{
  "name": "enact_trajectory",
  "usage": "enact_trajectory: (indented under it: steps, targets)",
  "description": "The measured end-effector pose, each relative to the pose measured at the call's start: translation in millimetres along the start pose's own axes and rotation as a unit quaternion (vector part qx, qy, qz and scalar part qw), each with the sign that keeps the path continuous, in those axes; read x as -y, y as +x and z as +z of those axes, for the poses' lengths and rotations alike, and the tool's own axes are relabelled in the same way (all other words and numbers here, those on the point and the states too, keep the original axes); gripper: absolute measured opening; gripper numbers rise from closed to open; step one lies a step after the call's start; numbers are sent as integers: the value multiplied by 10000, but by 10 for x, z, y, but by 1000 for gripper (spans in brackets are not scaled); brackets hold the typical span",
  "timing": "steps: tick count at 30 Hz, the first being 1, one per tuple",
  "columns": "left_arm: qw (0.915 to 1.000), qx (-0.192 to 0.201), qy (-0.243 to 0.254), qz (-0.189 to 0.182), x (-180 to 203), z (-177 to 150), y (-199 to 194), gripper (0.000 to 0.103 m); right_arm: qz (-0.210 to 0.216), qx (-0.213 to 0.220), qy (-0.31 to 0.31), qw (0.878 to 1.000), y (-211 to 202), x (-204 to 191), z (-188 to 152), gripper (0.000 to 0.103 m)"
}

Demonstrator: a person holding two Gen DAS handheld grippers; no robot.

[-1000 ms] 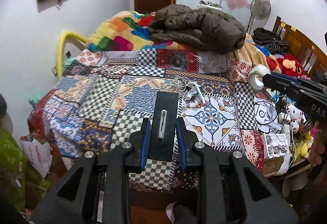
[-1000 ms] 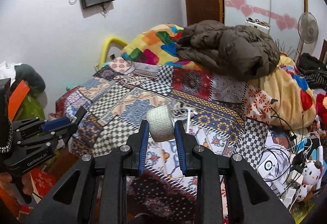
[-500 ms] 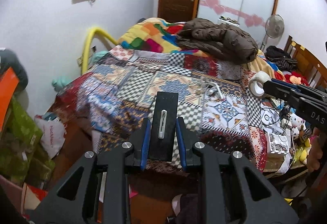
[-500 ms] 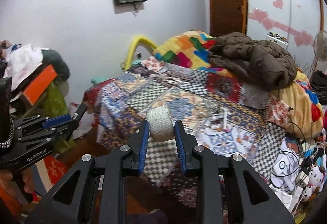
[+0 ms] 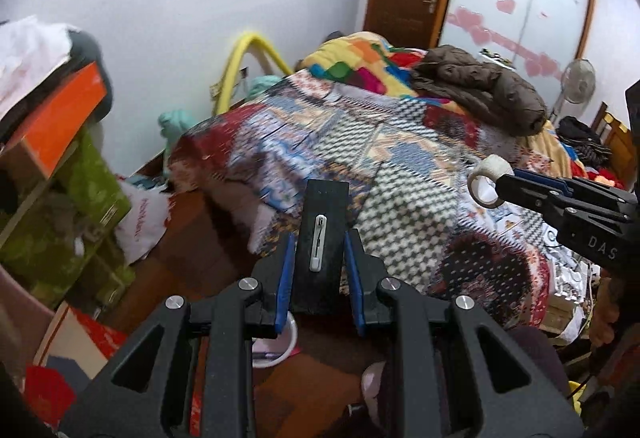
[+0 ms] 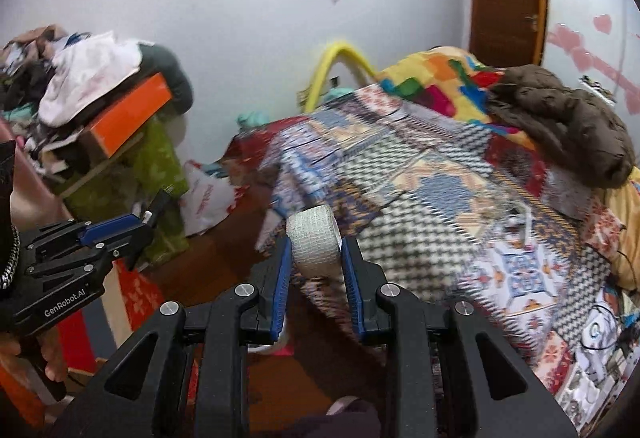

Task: Collect trash
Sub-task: 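Lift the tape roll and black card and carry them toward the bucket, then open both grippers over the bucket to drop the tape and card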

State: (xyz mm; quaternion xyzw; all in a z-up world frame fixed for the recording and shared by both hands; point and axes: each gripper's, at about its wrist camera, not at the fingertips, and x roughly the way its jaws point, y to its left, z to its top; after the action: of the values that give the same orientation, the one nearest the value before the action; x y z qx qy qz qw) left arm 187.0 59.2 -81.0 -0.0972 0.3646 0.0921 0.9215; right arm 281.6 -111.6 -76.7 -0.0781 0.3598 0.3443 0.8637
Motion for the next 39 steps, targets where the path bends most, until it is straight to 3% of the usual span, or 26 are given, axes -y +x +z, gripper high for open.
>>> enact_trajectory:
  steps: [8, 15, 25, 32, 39]
  targets:
    - [9986, -268, -404, 229, -566, -316, 88, 24, 319, -477, -317, 9978, 476, -488, -59, 23]
    - [9935, -810, -700, 377, -953, -665, 450, 24, 611, -1153, -369, 9908, 1015, -763, -222, 23]
    - [9772, -1790, -1072, 405, -1281, -1196, 1206, 24, 846, -2126, -466, 9724, 1776, -1056, -524, 23]
    - [9638, -2317, -1303, 196, -1376, -1378, 1699, 24, 966, -2776, -537, 9543, 2283, -1135, -737, 24]
    - [9554, -2537, -1505, 114, -1479, -1335, 2060, 24, 1026, -2882, -511, 9507, 2532, -1164, -716, 26]
